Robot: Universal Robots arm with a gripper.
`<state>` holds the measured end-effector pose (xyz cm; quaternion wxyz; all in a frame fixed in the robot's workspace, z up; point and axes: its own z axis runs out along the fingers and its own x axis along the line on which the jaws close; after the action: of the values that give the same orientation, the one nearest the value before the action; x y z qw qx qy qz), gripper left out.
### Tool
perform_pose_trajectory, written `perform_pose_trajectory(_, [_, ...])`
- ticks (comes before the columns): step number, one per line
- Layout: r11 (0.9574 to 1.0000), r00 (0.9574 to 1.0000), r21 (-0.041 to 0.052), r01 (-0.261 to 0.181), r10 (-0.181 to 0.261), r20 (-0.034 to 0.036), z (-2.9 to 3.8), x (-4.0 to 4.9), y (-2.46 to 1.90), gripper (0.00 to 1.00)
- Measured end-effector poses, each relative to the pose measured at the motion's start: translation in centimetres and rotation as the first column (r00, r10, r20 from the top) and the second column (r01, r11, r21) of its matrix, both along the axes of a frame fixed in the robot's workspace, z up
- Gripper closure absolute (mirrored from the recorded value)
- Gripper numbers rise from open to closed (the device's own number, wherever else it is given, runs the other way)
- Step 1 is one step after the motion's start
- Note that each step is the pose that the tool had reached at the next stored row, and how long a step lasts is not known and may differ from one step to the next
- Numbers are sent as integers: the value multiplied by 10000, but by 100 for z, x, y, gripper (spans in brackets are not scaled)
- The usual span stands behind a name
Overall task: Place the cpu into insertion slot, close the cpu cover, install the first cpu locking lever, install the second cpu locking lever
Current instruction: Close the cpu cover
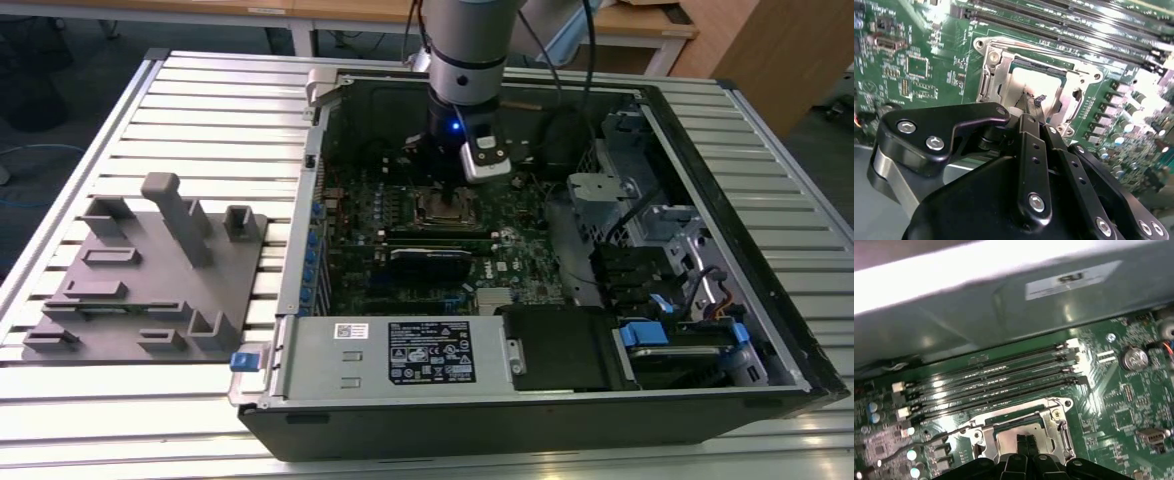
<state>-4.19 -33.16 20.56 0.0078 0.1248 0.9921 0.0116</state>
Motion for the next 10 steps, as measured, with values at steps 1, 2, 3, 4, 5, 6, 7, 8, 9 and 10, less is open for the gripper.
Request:
perform_pose_trajectory(1, [9998,9998,0,-179,179,0,-2,0,0,90])
perform_pose_trajectory(2, [9994,9994,-1,-359,359,0,-5,0,0,90])
perform_pose_trajectory(3, [9985,9985,0,-550,550,0,-8,0,0,90])
perform_pose_trajectory(4, [9973,9973,0,-728,728,0,-11,0,0,90])
perform_pose_trajectory(5, [9959,9959,0,-909,909,0,-14,0,0,90])
perform_pose_trajectory(6, [9940,9940,0,-1092,1092,0,-16,0,0,90])
perform_pose_trajectory(7, [9919,9919,-1,-1271,1271,0,-17,0,0,90])
perform_pose_trajectory(8, [9897,9897,-2,-1432,1432,-1,-18,0,0,90])
perform_pose_trajectory(9, [9875,9875,-2,-1578,1578,-1,-18,0,0,90])
perform_pose_trajectory(10, [9854,9854,-2,-1702,1702,-1,-18,0,0,90])
